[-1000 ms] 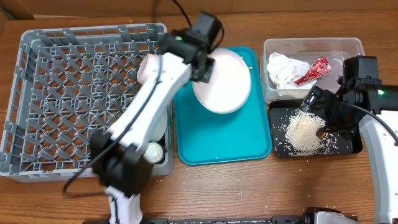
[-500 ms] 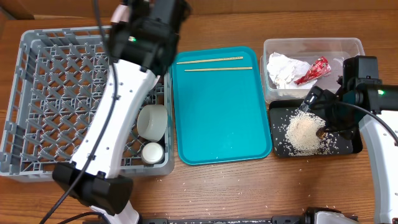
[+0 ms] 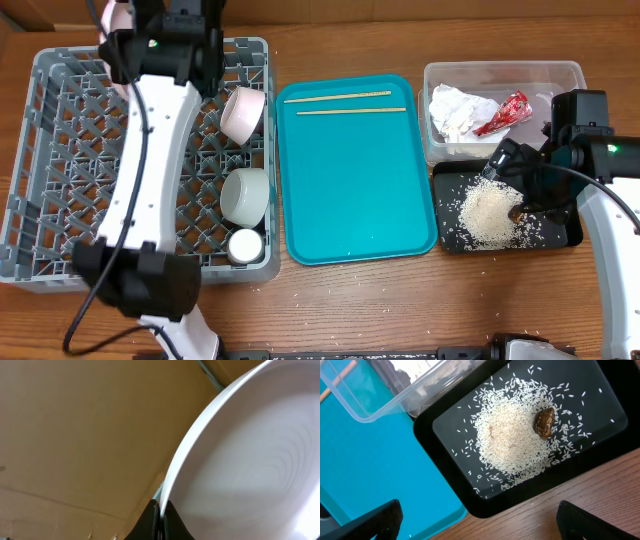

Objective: Sort waste into correct bins and load items into the dishwasher
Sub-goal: 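Lift the white plate and stand it upright in the dish rack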

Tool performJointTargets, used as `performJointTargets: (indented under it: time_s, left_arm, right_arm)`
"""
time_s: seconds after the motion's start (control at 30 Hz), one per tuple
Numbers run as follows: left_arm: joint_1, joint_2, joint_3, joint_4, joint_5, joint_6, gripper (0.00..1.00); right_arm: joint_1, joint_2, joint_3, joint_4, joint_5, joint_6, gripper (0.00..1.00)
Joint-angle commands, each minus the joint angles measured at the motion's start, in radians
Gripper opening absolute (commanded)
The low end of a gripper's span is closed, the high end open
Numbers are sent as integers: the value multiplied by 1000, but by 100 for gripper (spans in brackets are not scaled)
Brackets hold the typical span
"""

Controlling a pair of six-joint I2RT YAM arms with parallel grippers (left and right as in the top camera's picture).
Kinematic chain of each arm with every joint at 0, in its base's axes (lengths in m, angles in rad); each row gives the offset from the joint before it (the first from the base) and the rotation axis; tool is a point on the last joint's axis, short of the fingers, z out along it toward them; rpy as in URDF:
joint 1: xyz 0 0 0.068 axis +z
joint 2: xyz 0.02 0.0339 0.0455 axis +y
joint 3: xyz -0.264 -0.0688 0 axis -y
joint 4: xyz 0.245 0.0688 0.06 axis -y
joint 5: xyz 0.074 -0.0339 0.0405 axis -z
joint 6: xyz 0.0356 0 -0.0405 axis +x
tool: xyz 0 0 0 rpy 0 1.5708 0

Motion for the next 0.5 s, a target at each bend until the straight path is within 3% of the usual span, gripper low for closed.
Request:
performJointTargets:
  time_s: [0.0,0.27,0.47]
  left_arm:
    - [-2,80,2,21,-9,-8,4]
    - [-4,167,2,16,-40,-161,4]
    - [-10,198,2,9,63,-208,4]
  right_arm:
    - [-2,-6,6,6,10,2,100]
    - [-2,-6,6,6,10,2,100]
    - [-2,-6,6,6,10,2,100]
